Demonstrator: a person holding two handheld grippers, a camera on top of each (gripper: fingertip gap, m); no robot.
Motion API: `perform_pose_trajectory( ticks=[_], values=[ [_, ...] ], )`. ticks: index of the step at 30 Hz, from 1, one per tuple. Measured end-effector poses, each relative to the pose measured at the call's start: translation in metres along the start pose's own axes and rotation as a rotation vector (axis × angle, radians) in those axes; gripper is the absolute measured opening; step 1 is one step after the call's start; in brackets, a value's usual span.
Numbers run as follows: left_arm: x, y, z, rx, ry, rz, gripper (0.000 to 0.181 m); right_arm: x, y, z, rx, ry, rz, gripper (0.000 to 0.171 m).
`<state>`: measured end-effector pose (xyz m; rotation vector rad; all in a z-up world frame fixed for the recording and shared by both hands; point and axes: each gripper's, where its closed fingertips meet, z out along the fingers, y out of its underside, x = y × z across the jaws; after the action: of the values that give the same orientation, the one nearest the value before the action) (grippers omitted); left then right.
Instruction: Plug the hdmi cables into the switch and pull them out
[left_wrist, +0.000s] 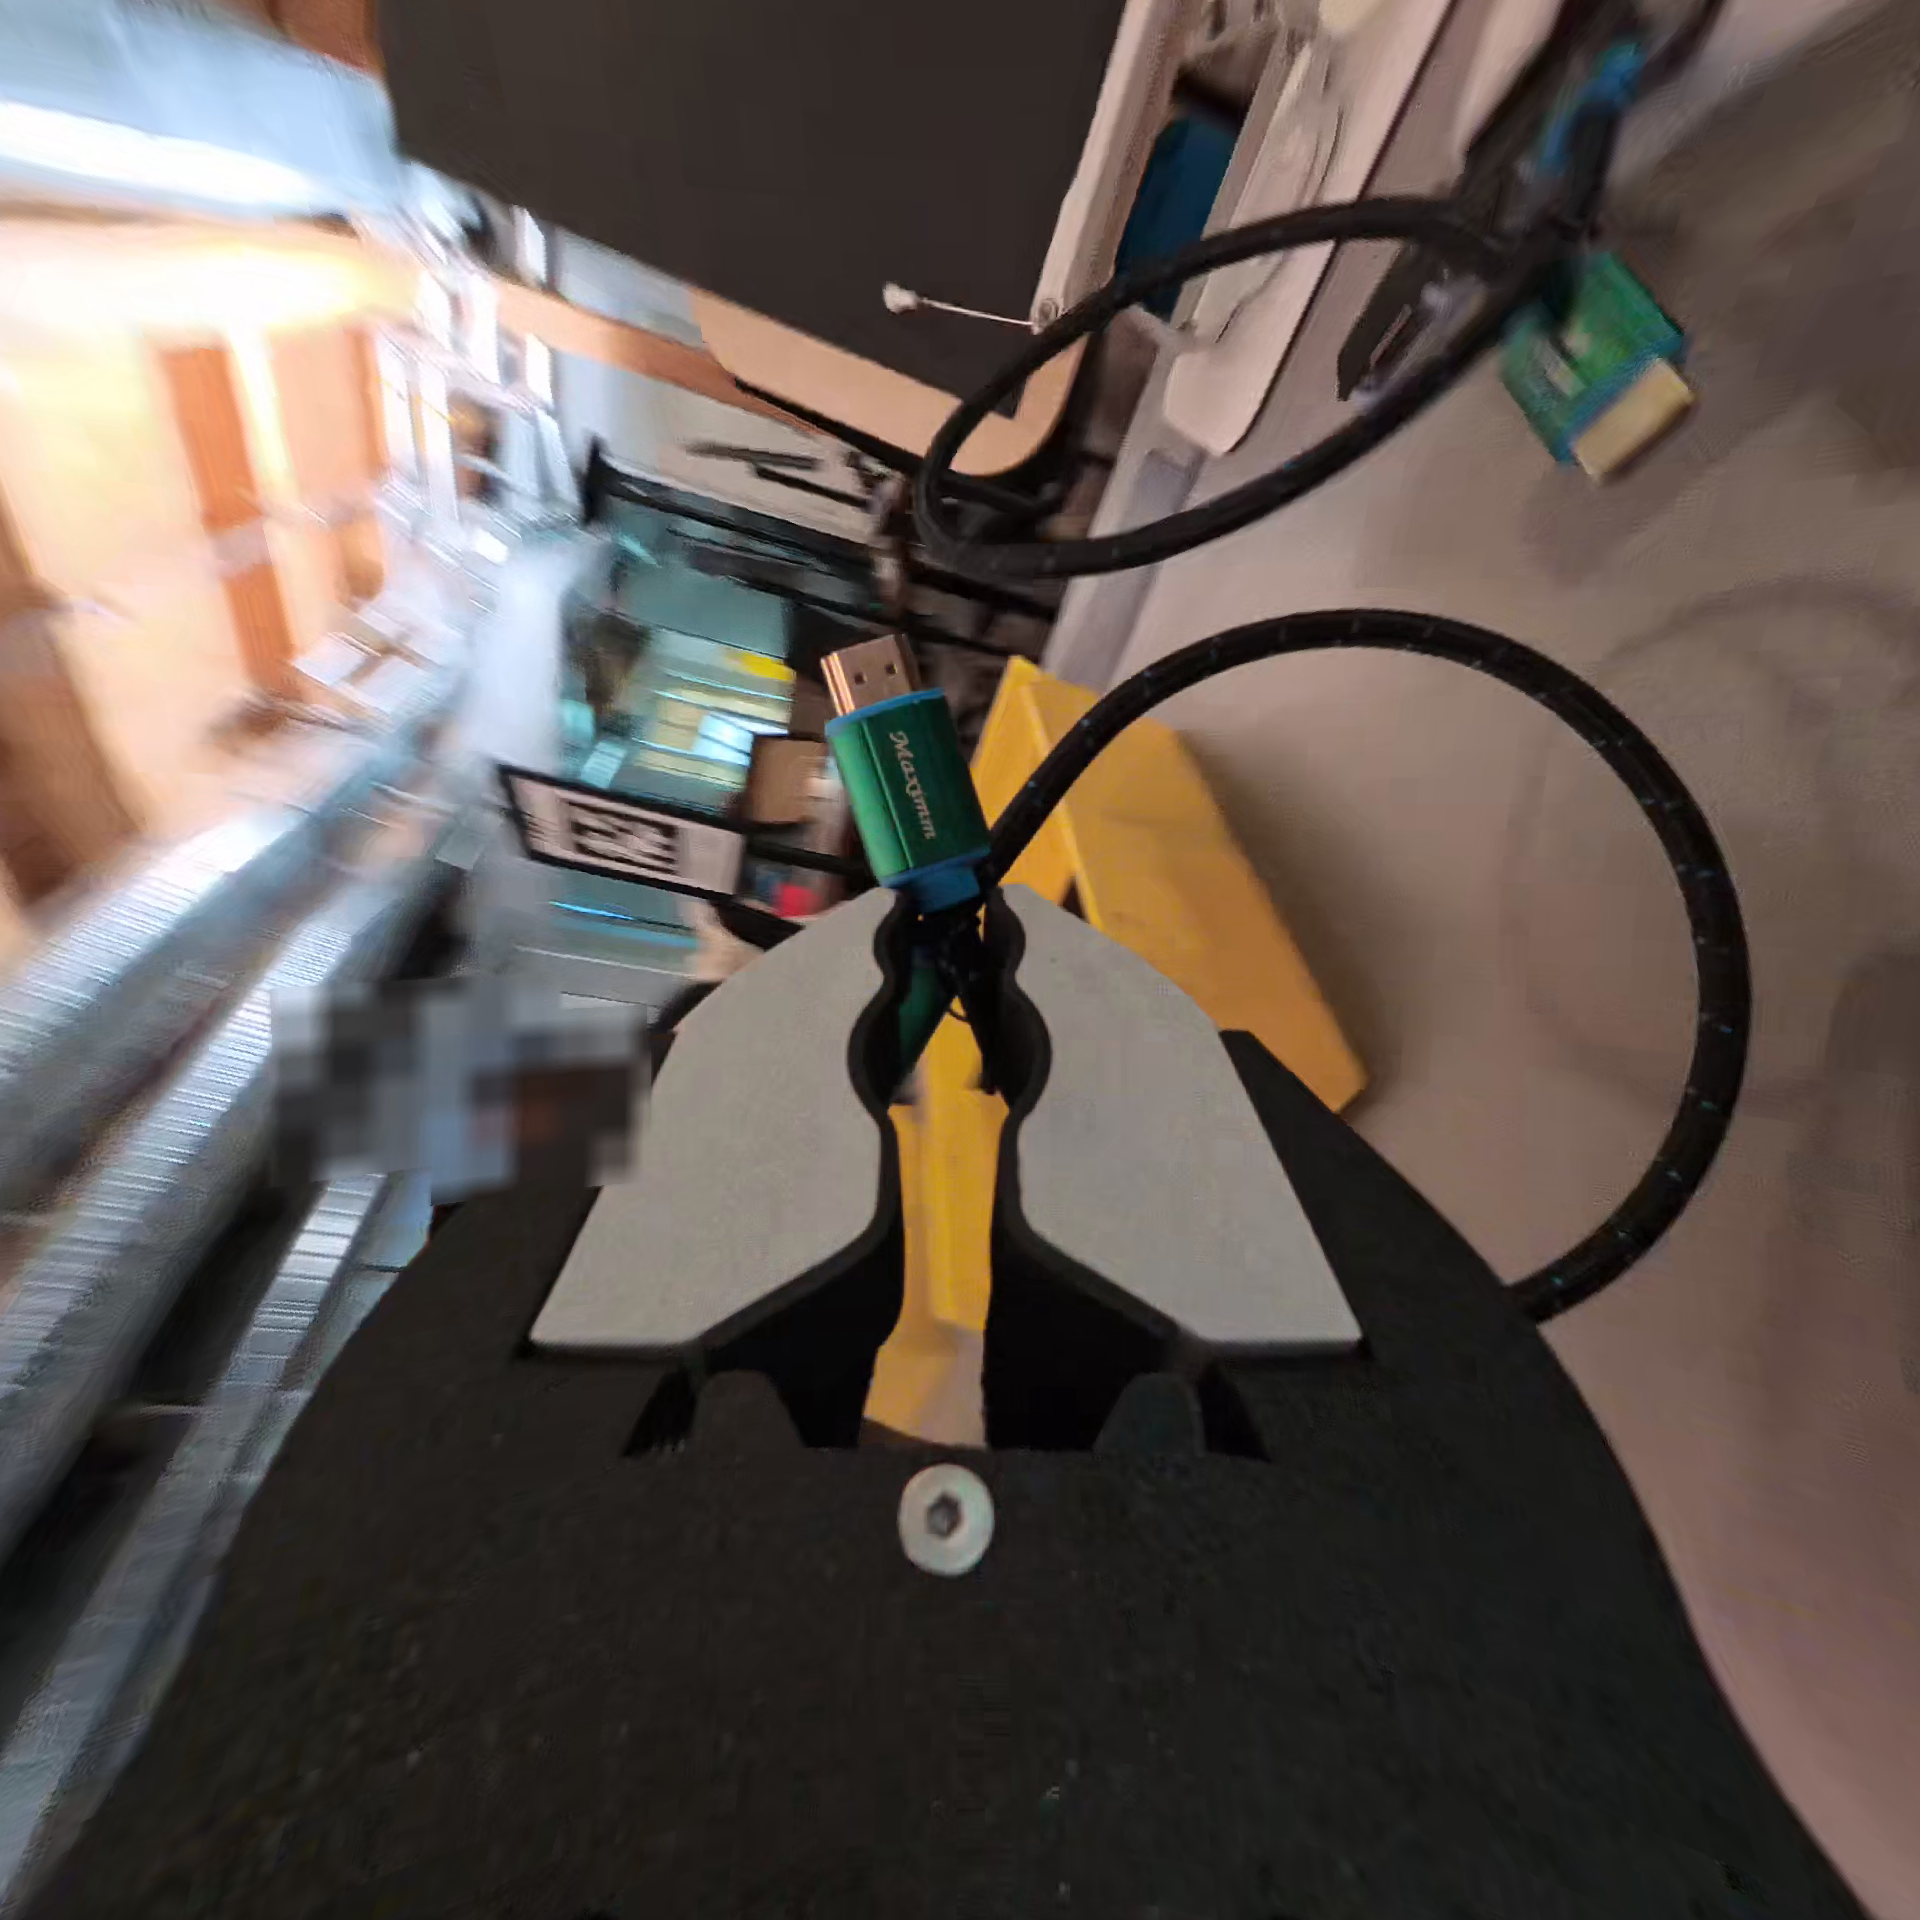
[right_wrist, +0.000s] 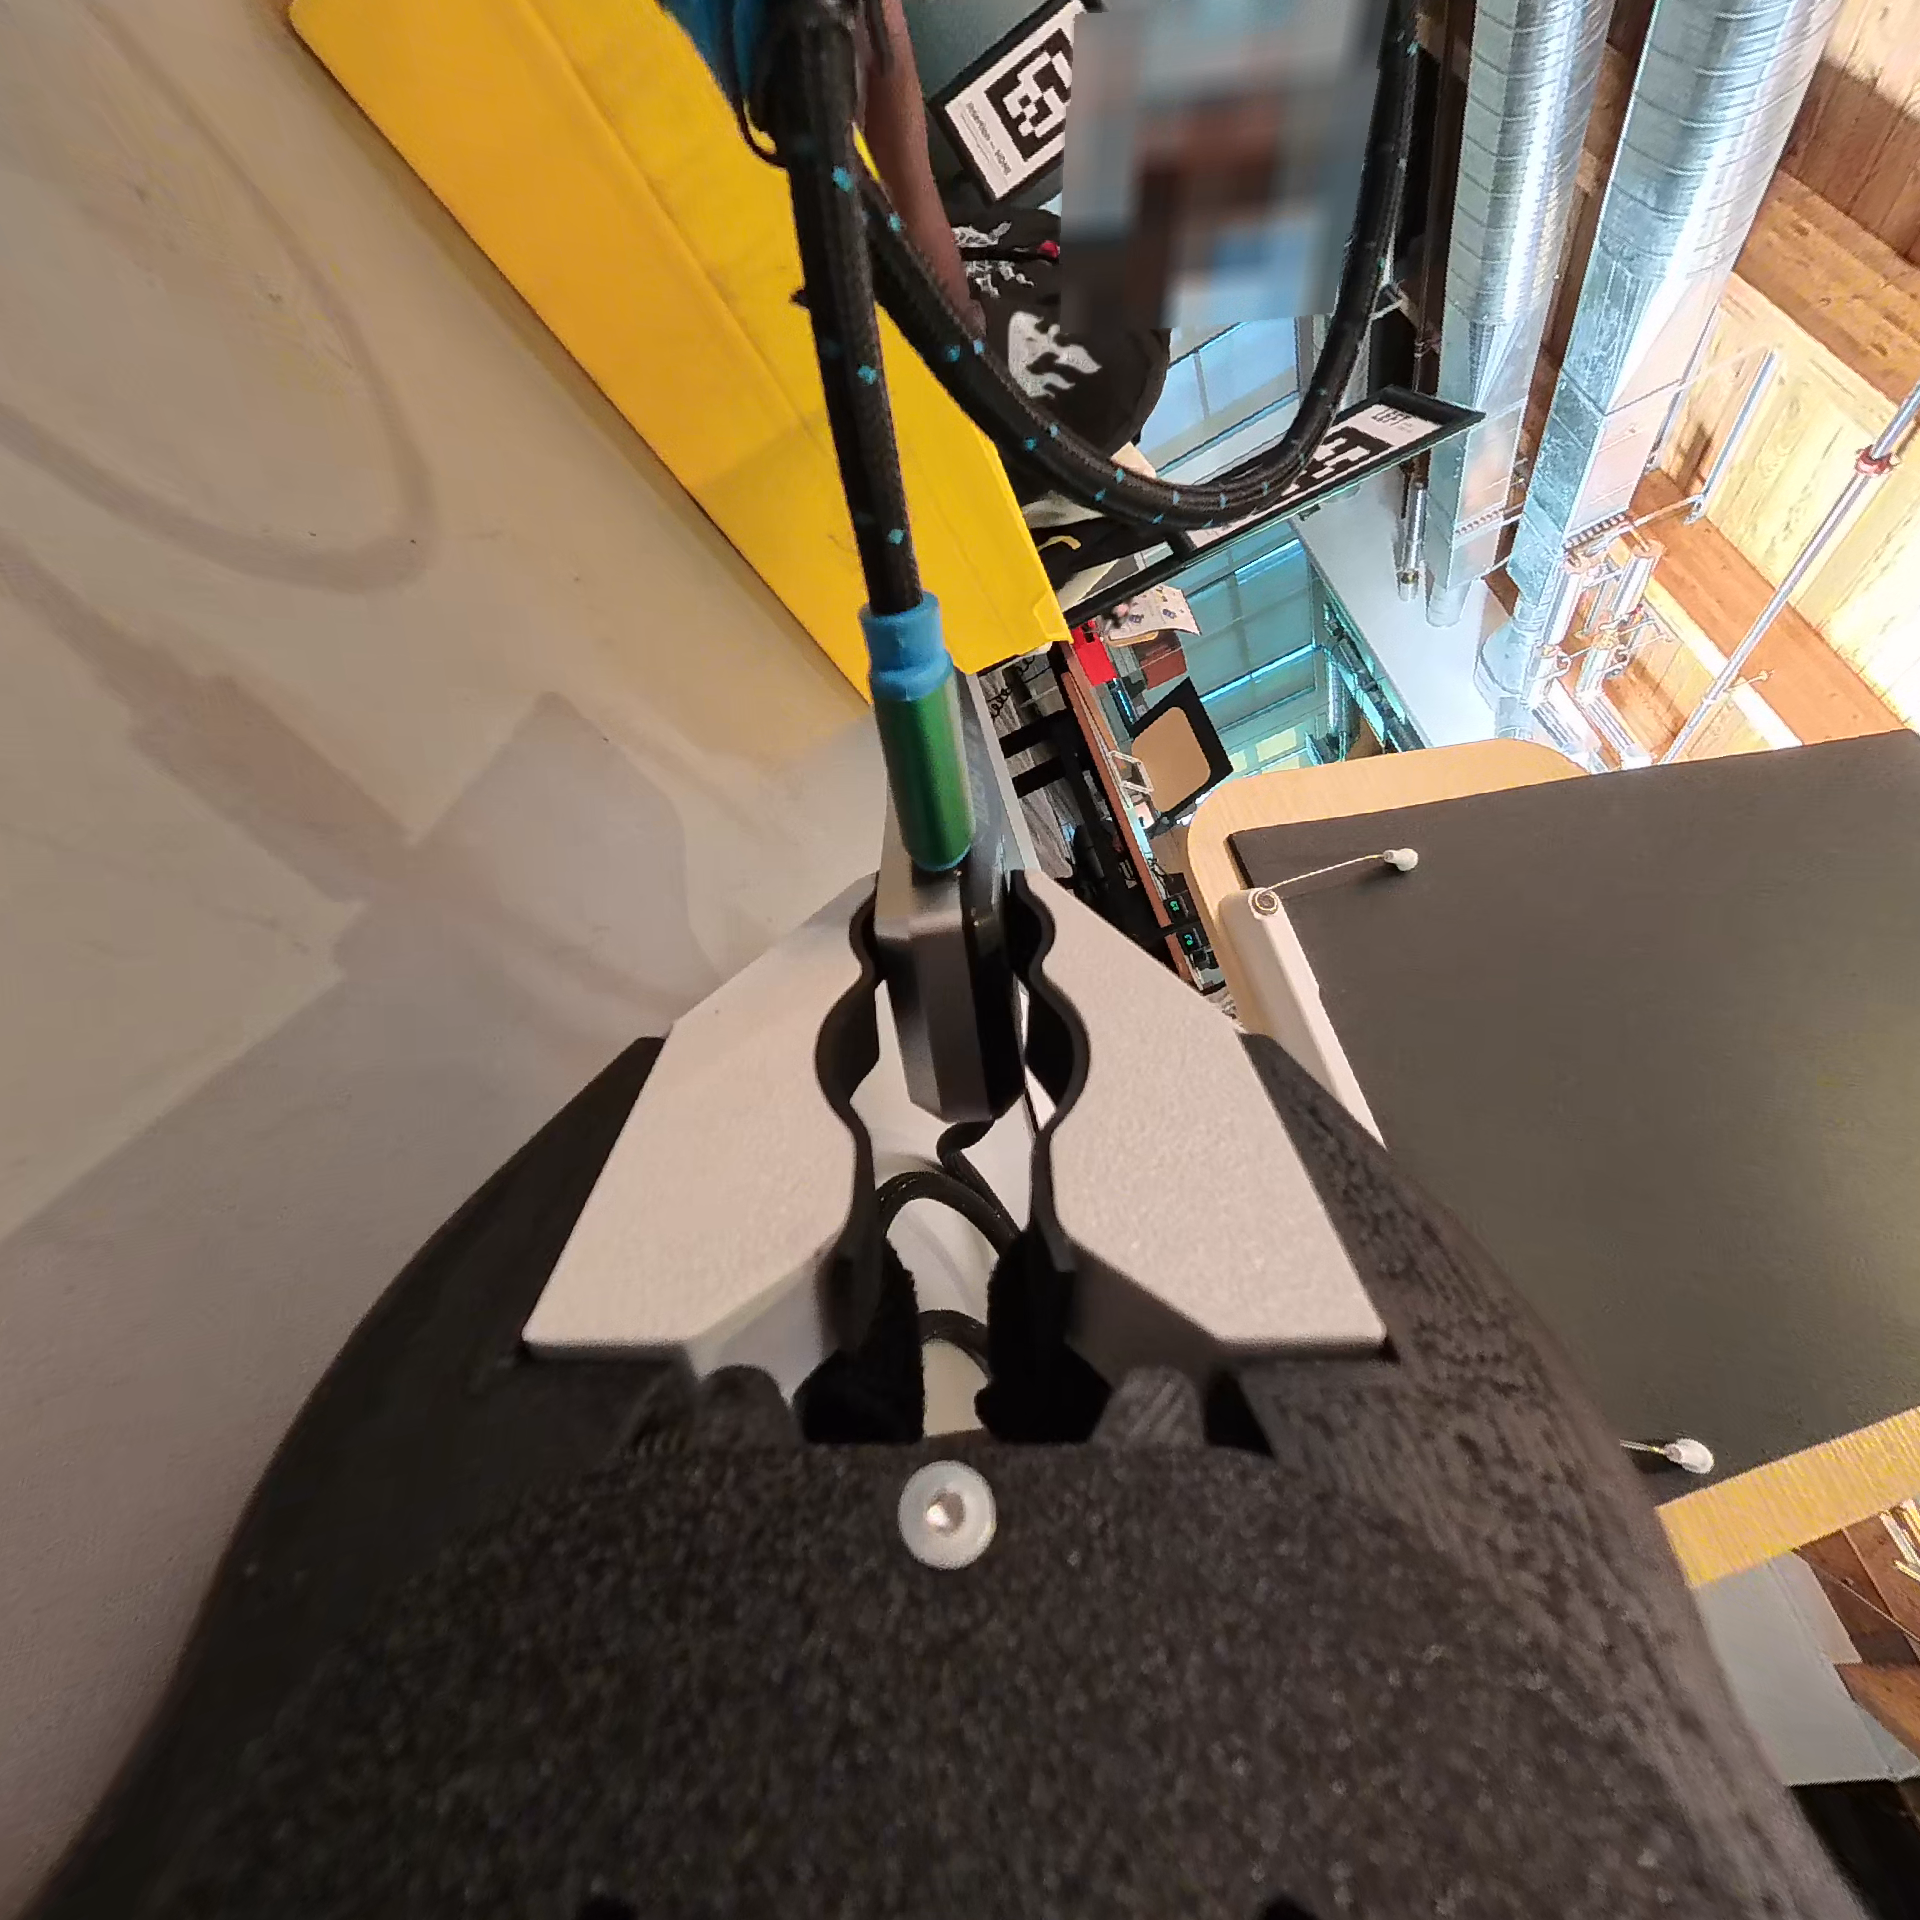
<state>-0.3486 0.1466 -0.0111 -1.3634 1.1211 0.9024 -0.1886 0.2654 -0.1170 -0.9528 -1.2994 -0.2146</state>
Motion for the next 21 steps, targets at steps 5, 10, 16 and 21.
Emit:
perform_pose_trajectory(
  ticks=[5, 10, 16, 21],
  values=[
    [0.069, -0.037, -0.040, 0.102, -0.110, 0.325, 0.012, -0.001, 0.001, 0.001, -0.004, -0.003, -0.008, 0.022],
    [0.098, -0.071, -0.073, 0.169, 0.049, 0.115, 0.012, -0.002, 0.001, 0.001, -0.007, -0.006, -0.015, 0.022],
    [0.141, -0.079, -0.085, 0.130, 0.343, -0.112, 0.012, -0.003, 0.001, 0.001, -0.007, -0.011, -0.016, 0.022],
    [0.187, -0.085, -0.082, 0.058, 0.584, -0.231, 0.019, -0.005, 0.001, 0.001, -0.010, -0.015, -0.021, 0.022]
  ],
)
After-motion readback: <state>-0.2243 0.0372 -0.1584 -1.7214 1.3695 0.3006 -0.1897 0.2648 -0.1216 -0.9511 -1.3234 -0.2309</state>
